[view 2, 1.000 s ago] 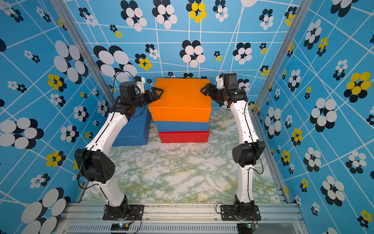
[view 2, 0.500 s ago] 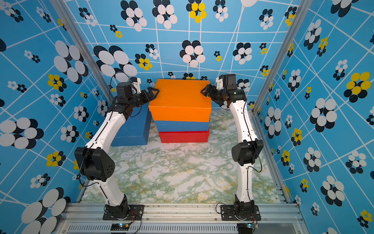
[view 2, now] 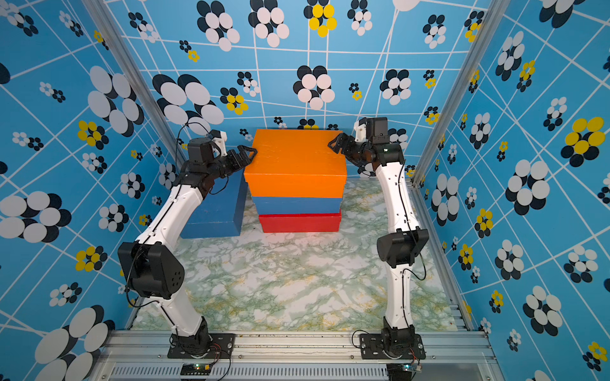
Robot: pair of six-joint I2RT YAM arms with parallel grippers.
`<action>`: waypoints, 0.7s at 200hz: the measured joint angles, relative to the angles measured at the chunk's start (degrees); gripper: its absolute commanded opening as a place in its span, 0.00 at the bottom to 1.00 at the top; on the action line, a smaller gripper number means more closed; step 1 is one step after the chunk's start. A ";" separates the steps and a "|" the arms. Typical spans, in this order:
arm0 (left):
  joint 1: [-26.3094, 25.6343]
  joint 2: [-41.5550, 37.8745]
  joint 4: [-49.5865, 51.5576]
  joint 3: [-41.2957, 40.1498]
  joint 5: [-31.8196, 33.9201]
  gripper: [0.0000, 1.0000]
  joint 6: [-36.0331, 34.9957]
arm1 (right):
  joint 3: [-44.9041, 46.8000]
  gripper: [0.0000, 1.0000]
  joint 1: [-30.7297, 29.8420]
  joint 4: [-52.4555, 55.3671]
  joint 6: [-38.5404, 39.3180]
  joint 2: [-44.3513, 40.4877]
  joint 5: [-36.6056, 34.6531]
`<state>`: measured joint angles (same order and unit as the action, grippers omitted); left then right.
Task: Stack the shoeboxes
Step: Place the shoebox at the shoebox.
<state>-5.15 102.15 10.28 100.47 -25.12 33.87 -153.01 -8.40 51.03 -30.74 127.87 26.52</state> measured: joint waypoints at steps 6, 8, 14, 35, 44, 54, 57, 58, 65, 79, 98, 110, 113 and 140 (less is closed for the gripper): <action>0.00 -0.48 -0.04 -0.28 0.02 0.99 0.00 | 0.00 0.94 -0.02 0.35 0.09 -0.20 0.07; 0.00 -0.61 -0.04 -0.33 0.02 1.00 0.00 | 0.00 0.94 -0.02 0.59 0.11 -0.22 0.13; 0.04 -1.20 -0.04 -0.66 0.02 1.00 0.00 | 0.00 0.95 -0.02 1.18 0.31 -0.52 0.24; 0.26 -3.52 -0.04 -2.03 0.11 1.00 0.09 | 0.00 0.95 -0.02 3.28 1.42 -2.45 0.57; 0.44 -4.48 -0.17 -2.64 0.24 1.00 0.17 | 0.02 0.95 -0.09 4.11 1.99 -3.76 0.61; 0.66 -5.38 -0.28 -3.19 0.26 0.99 0.37 | 0.28 0.95 -0.09 4.59 2.51 -5.40 0.63; 0.72 -5.64 -0.42 -3.34 0.31 0.99 0.44 | 0.44 0.95 -0.09 4.66 2.71 -6.05 0.61; 0.76 -5.73 -0.44 -3.43 0.28 0.99 0.46 | 0.55 0.95 -0.09 4.66 2.80 -6.29 0.61; 0.94 -6.23 -0.48 -3.72 0.33 0.99 0.61 | 0.92 0.95 -0.09 4.83 3.08 -7.67 0.57; 1.18 -7.30 -0.52 -4.39 0.48 1.00 0.61 | 2.71 0.95 -0.09 4.94 3.63 -11.15 0.17; 1.33 -8.68 -0.46 -4.98 0.70 0.99 0.59 | 8.11 0.94 -0.26 3.91 4.20 -16.92 -0.72; 1.44 -9.75 -0.52 -5.60 0.92 1.00 0.59 | 14.58 0.95 -0.50 1.79 4.20 -21.68 -1.20; 1.44 -9.97 -0.50 -5.73 0.94 1.00 0.59 | 16.70 0.95 -0.63 0.87 4.24 -22.95 -1.29; 1.97 -12.20 -0.68 -7.67 1.11 1.00 0.59 | 34.88 0.95 -1.27 -5.66 3.67 -33.55 -2.71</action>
<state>-3.18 89.95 9.61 92.79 -24.01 34.46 -118.13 -9.67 45.36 -27.07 94.32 23.81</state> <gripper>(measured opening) 0.995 0.946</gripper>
